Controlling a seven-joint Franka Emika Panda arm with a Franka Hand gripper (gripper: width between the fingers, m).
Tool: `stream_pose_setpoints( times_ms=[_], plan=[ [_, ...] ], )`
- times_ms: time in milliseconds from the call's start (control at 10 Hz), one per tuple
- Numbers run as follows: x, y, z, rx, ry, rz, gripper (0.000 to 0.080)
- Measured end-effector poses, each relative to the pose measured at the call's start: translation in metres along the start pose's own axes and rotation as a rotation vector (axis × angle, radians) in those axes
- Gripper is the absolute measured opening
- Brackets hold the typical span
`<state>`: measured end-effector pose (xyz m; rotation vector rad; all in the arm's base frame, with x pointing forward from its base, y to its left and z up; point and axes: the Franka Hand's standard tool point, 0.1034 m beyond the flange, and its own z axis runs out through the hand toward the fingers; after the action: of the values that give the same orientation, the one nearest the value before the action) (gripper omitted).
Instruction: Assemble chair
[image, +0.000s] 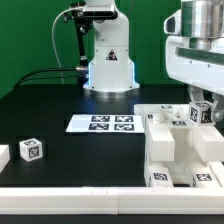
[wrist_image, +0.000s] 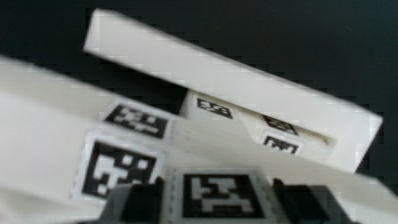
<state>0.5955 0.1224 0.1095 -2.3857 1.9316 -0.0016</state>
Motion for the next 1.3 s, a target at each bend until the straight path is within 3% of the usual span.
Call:
stream_pose_setpoints(
  times_ms=[300,400,500,600,700,1000,1100,1200,1300],
  plan=[
    [-0.001,-0.002,0.0,0.013,-0.02,0.229,0.0281],
    [-0.002,-0.002,0.0,0.013,-0.02,0.241,0.0337],
    [-0.002,-0.002,0.0,0.013,-0.02,0.236,0.0473],
    [-0.002,-0.002,0.0,0.013,-0.02,0.23,0.0473],
    [-0.002,-0.002,0.0,0.011,-0.019,0.16,0.0613],
    [0.008,0.001,-0.008,0.018,-0.023,-0.431,0.0648],
    [0.005,0.004,-0.006,0.01,-0.022,-0.506,0.0648],
    [0.005,0.004,-0.006,0.052,0.008,-0.518,0.0649],
    [0.006,0.008,-0.005,0.044,0.008,-0.579,0.0649]
  ],
)
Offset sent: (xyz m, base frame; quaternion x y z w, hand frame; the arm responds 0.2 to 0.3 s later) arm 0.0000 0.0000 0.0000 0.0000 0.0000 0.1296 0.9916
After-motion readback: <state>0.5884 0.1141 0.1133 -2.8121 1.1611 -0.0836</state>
